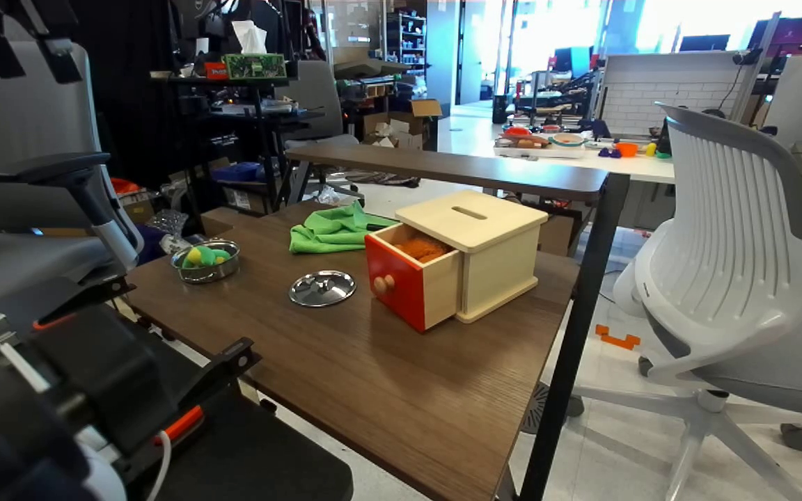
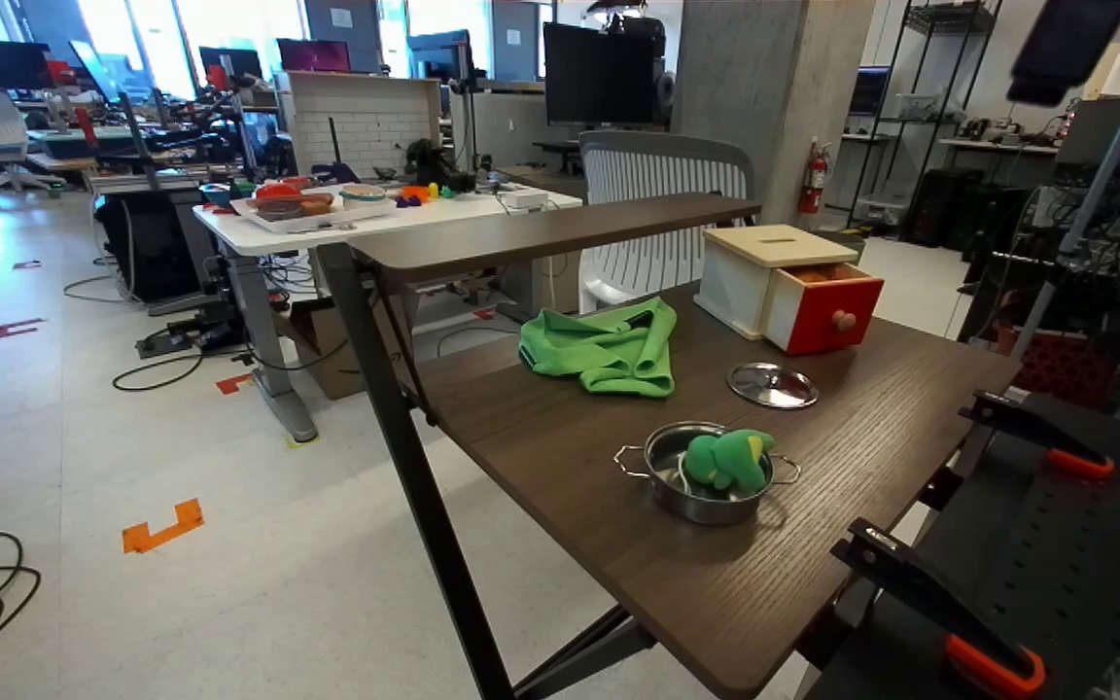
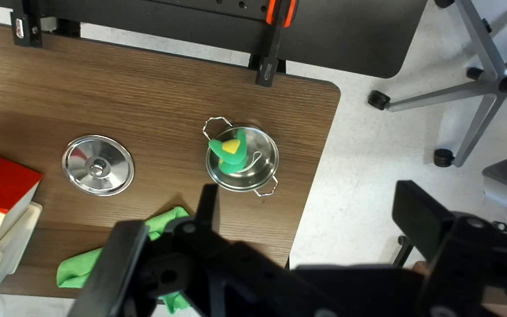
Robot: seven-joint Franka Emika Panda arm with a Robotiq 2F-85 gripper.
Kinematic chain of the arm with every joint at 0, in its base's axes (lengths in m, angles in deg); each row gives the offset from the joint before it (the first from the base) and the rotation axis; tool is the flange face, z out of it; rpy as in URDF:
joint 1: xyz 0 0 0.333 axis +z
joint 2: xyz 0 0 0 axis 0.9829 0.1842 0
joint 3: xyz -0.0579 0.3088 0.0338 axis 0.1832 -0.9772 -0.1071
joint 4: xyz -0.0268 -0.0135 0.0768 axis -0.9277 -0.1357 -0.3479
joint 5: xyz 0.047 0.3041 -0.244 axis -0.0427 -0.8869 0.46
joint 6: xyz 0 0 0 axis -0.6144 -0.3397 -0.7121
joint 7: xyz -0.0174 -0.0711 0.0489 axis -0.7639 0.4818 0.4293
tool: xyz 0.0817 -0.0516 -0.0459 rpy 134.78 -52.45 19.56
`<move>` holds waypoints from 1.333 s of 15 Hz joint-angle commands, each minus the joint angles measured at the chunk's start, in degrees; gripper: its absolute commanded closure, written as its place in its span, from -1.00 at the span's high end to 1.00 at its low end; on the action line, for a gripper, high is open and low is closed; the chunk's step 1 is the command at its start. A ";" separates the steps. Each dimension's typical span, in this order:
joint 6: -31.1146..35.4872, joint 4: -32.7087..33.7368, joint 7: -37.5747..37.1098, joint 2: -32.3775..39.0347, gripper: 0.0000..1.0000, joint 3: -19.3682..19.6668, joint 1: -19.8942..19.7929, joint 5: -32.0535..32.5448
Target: Move the green towel forward
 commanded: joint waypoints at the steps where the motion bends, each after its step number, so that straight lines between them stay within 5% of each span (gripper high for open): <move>1: 7.79 -0.11 7.00 6.39 1.00 4.28 -1.02 0.46; 7: 18.77 -0.25 19.37 16.98 1.00 13.60 -2.55 -3.14; 13: 23.78 -0.23 44.48 22.21 1.00 25.61 -0.26 -21.09; 14: 21.80 -0.17 38.41 21.58 1.00 21.12 -3.80 -16.58; 16: 22.32 -0.17 42.90 22.18 1.00 24.66 -2.18 -19.02; 20: 22.35 -0.12 43.13 22.18 1.00 24.89 -1.43 -19.15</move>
